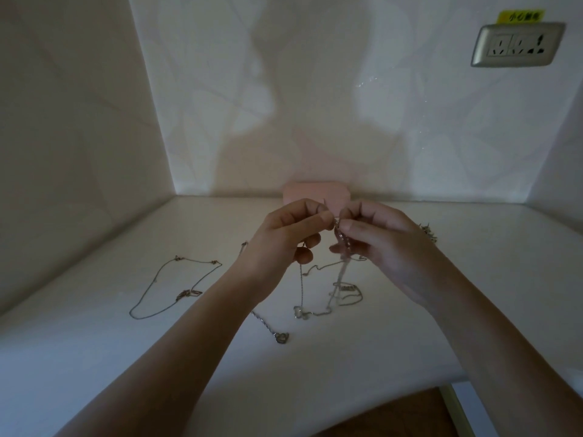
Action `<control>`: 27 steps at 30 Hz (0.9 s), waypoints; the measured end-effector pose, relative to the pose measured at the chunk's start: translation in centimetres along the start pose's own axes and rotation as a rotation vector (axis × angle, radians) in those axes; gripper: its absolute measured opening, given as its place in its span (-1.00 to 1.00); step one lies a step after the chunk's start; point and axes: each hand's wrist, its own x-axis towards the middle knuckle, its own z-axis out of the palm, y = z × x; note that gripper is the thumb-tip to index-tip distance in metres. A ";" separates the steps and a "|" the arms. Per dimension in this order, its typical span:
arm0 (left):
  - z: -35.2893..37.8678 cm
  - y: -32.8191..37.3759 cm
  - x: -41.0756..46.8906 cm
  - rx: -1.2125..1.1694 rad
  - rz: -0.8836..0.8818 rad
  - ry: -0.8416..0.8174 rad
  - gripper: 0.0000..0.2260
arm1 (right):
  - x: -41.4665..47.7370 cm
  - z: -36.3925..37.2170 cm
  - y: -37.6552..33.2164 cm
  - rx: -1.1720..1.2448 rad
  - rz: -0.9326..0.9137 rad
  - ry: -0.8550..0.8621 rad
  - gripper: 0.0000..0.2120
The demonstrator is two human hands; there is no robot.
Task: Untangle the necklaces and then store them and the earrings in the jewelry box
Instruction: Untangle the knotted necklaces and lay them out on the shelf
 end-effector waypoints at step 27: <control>-0.7 1.7 -0.5 0.082 0.054 -0.064 -0.88 | -0.9 -0.2 -1.2 -0.179 0.000 0.070 -0.74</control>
